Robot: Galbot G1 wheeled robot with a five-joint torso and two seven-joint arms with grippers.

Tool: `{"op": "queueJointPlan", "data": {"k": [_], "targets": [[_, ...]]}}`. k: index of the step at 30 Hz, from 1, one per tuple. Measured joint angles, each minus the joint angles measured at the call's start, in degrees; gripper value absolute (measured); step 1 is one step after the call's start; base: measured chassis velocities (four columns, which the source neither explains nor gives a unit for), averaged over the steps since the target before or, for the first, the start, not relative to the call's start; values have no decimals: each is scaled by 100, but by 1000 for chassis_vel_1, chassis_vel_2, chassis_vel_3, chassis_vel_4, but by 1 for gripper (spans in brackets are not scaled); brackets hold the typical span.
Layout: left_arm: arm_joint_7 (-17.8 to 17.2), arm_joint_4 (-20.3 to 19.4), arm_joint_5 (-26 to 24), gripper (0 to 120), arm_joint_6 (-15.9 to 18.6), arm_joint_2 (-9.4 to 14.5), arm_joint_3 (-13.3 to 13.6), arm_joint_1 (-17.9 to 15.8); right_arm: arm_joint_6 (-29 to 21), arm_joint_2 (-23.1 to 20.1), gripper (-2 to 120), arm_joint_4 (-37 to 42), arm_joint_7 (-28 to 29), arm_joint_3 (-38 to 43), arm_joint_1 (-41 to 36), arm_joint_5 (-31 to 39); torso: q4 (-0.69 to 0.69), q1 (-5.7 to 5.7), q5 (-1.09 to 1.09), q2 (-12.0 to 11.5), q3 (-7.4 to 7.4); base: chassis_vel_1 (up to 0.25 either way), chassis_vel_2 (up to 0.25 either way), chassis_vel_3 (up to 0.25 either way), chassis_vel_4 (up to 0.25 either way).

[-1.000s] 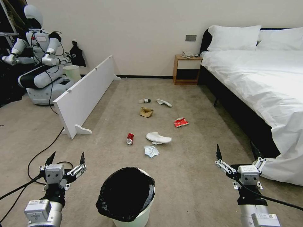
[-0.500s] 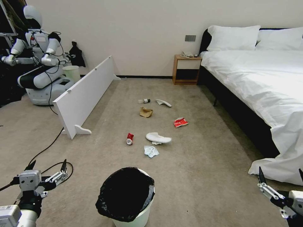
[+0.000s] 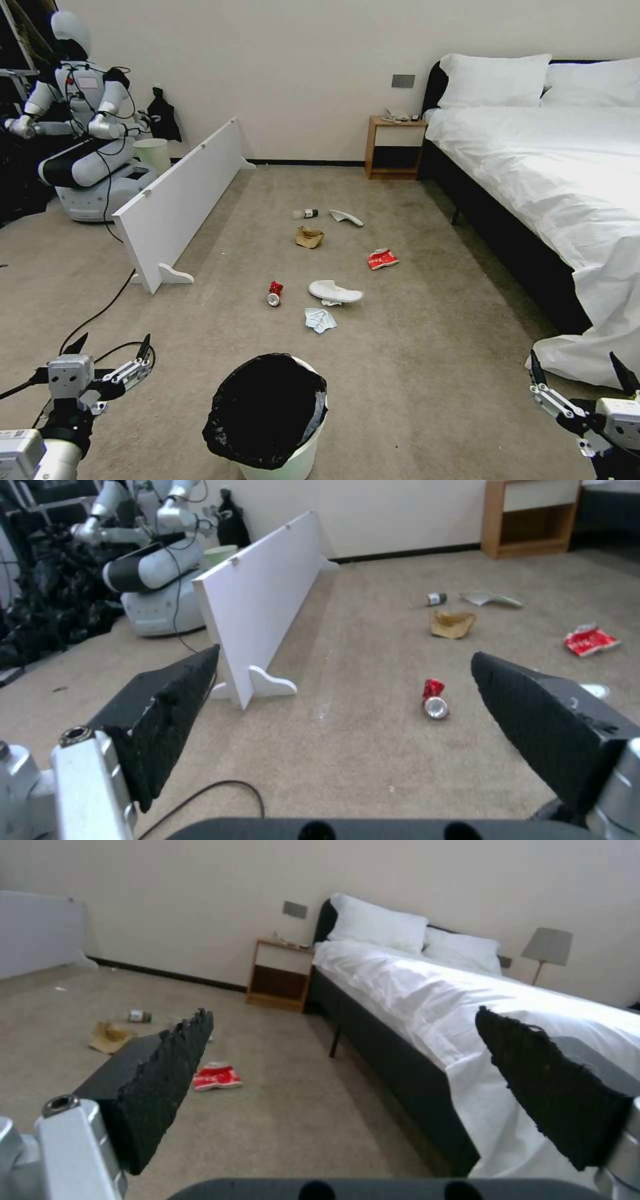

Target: Pick up the trash bin, then pick up the garbage from the floor and place it into the trash bin.

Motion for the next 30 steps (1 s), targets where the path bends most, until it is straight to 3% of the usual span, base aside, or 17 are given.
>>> {"op": "queueJointPlan", "data": {"k": [14, 19, 27, 30], "targets": [[-5, 13, 15, 100, 86, 55, 484, 193, -202, 15, 100, -125, -151, -595, 352, -296, 1, 0, 0, 0, 0, 0, 0, 0, 0], [-144, -33, -289, 100, 509, 60, 881, 315, -151, 25, 100, -317, -163, -793, 521, -488, 0, 0, 0, 0, 0, 0, 0, 0, 0], [-407, -29, -630, 100, 1315, 54, 1236, 252, 108, 103, 100, -641, -177, -1055, 711, -777, 0, 0, 0, 0, 0, 0, 0, 0, 0], [-455, -28, -727, 100, 1415, 56, 1283, 215, 159, 142, 100, -690, -190, -1106, 716, -851, 0, 0, 0, 0, 0, 0, 0, 0, 0]]}}
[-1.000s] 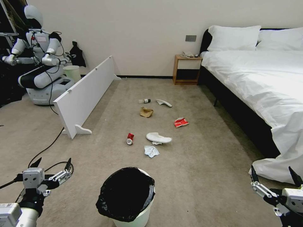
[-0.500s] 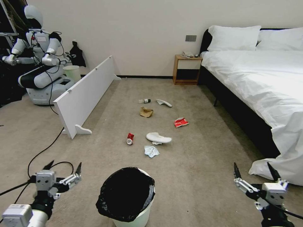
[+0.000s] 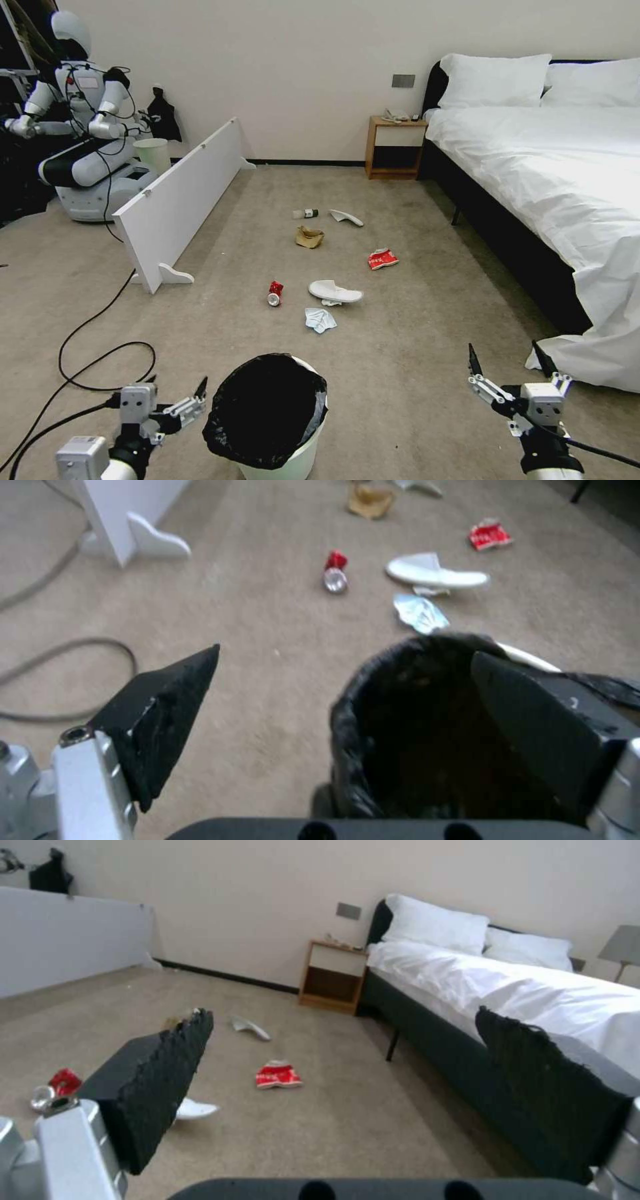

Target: Pick up the trash bin, then pick up the garbage from the floor and place it into the trash bin.

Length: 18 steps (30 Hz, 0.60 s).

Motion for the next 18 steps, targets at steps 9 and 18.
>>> {"op": "queueJointPlan", "data": {"k": [9, 18], "targets": [[-216, -11, -386, 100, 466, 76, 215, -277, 167, 160, 100, -199, -171, -146, 64, -172, 0, 0, 0, 0, 0, 0, 0, 0, 0], [-549, 188, -451, 100, 794, 145, 427, -584, 256, 234, 100, -287, -318, -212, -3, -209, 0, 0, 0, 0, 0, 0, 0, 0, 0]]}}
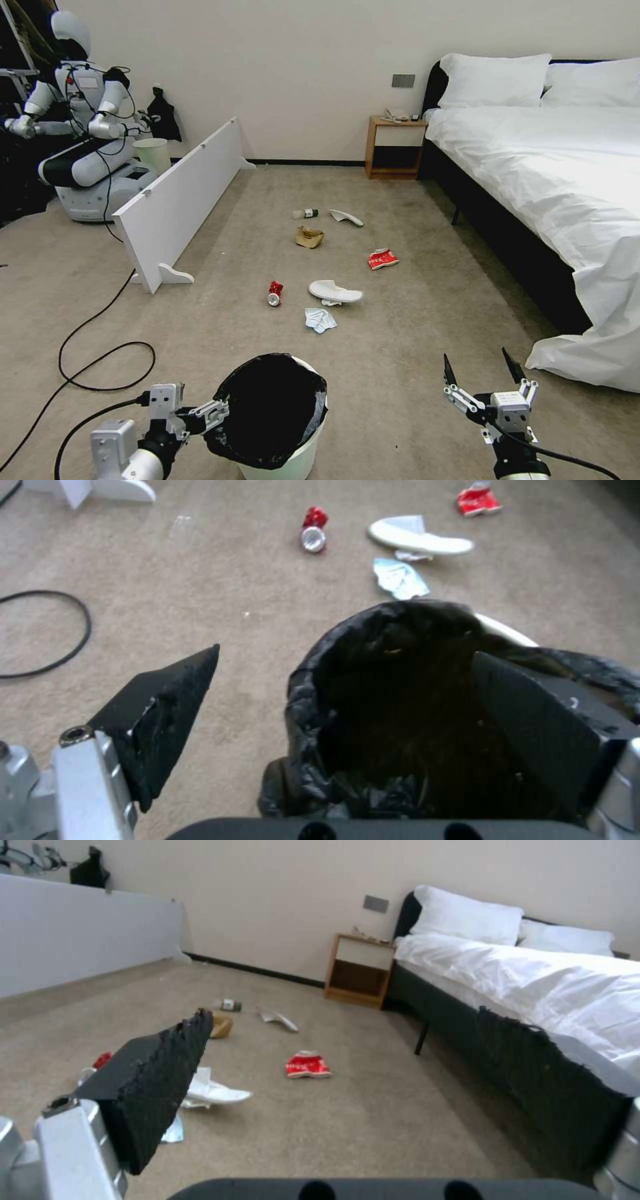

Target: Pick up the trash bin, then pick up the garbage from the floor and place it into the trash bin.

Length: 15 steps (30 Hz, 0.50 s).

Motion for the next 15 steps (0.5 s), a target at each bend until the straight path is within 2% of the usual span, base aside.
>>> {"op": "queueJointPlan", "data": {"k": [7, 15], "targets": [[-297, 218, -160, 100, 229, 64, 54, -238, 44, 26, 100, -22, -41, -30, -80, -44, 0, 0, 0, 0, 0, 0, 0, 0, 0], [-398, 454, -277, 100, 234, 62, 75, -327, 44, 31, 100, -17, -65, -26, -109, -44, 0, 0, 0, 0, 0, 0, 0, 0, 0]]}}
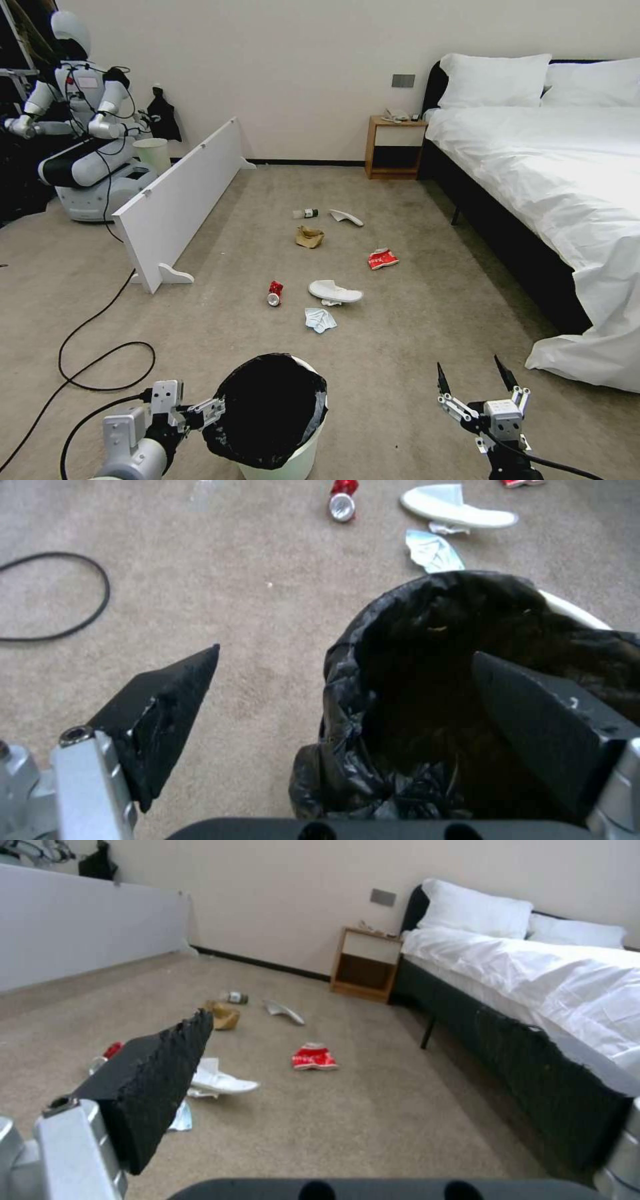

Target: Pick up the trash bin, then pick up the garbage from the floor and place it into the trash bin.

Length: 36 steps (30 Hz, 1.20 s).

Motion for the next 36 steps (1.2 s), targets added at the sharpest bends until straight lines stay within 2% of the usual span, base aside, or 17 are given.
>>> {"op": "queueJointPlan", "data": {"k": [20, 36], "targets": [[-49, 792, -170, 100, -16, 22, 215, -337, 8, 32, 100, 31, -116, -87, -92, -36, -1, 0, 0, 0, 0, 0, 0, 0, 0], [-51, 900, -228, 100, -22, -69, 222, -337, 11, -25, 100, 26, -153, -161, -134, -31, 0, 0, 0, 0, 0, 0, 0, 0, 0]]}}
